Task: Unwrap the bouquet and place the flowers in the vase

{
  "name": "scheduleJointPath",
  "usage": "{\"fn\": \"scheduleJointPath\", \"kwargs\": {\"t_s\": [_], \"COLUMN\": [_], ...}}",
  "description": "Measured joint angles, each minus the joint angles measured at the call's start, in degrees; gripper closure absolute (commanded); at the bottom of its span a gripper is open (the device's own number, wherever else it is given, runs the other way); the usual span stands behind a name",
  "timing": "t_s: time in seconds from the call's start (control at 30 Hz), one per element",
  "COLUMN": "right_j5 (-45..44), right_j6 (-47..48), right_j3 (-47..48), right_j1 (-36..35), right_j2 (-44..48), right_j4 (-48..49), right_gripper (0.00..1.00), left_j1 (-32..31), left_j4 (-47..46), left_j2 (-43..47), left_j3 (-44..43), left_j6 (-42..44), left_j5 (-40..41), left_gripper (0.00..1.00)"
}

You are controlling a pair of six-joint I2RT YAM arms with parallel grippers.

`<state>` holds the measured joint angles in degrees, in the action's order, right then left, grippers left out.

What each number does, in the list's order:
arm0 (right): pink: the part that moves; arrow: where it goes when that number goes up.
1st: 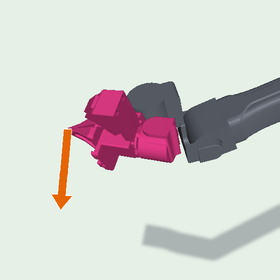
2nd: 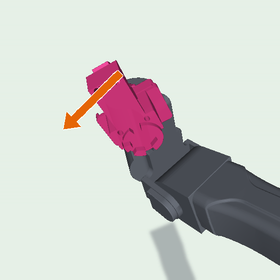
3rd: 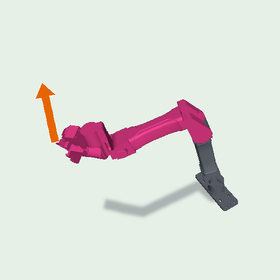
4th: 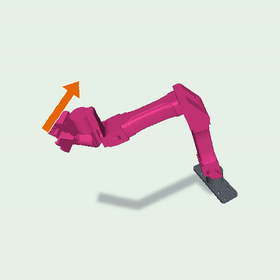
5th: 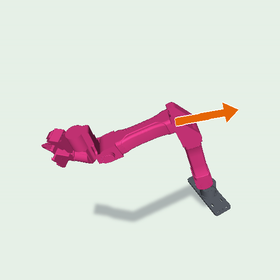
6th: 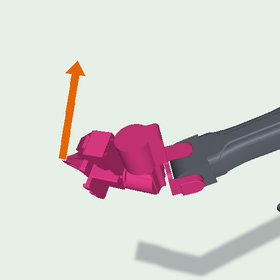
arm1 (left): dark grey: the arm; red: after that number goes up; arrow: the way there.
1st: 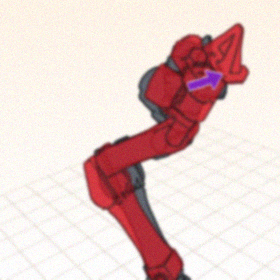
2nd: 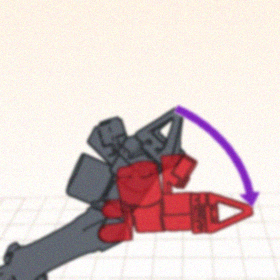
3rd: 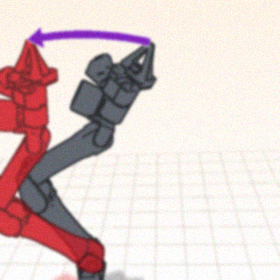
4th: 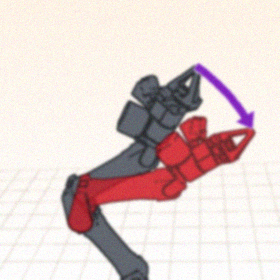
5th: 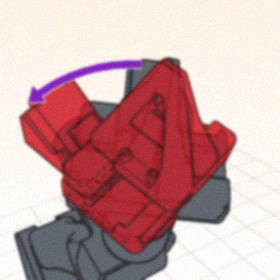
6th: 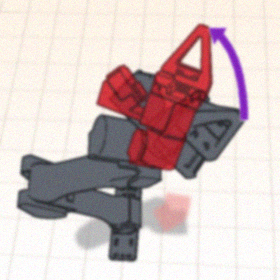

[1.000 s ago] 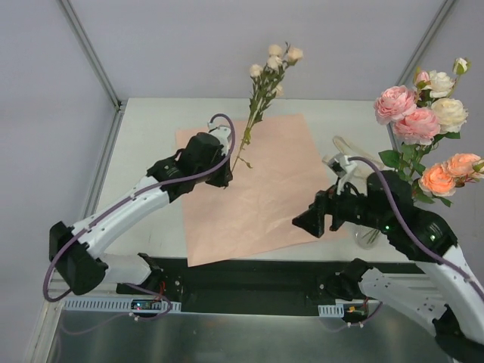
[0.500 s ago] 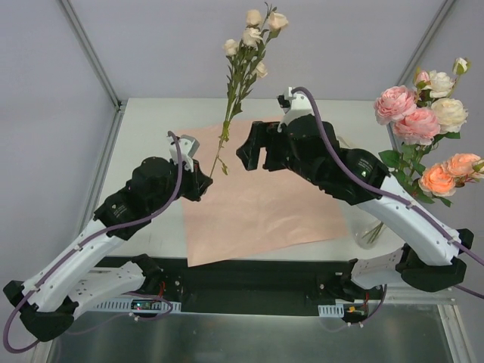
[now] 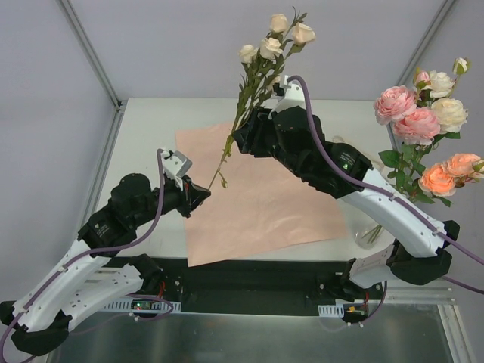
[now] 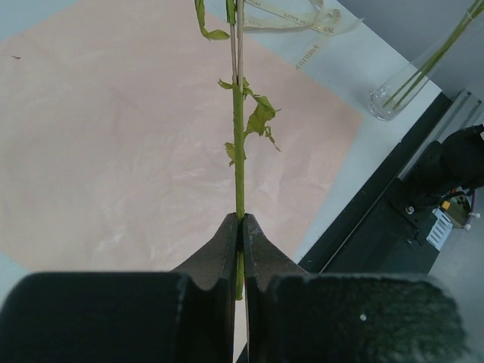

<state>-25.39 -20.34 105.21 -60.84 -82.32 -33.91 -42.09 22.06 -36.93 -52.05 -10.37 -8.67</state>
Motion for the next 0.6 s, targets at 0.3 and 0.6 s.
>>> {"fn": "scheduleJointPath", "kwargs": {"t_s": [0.3,0.6], "right_j5": [-2.67,-1.77], "right_j6": [-0.17,1.97], "right_j3": [-2.16,-4.7], "right_j1": [0.0,-0.02], "right_j2": [0.57,1.27], "right_j4": [3.41,5.86], "right_gripper": [0.64,0.99], "left_j1": [0.0,0.0], "left_j4": [-0.85,-1.88], "left_j2": [1.9,2.1], "left_j3": [2.03,3.43], "left_j6": [0.94,1.38], "left_j5": [-4.52,-7.52], "left_gripper": [1.0,0.49]}}
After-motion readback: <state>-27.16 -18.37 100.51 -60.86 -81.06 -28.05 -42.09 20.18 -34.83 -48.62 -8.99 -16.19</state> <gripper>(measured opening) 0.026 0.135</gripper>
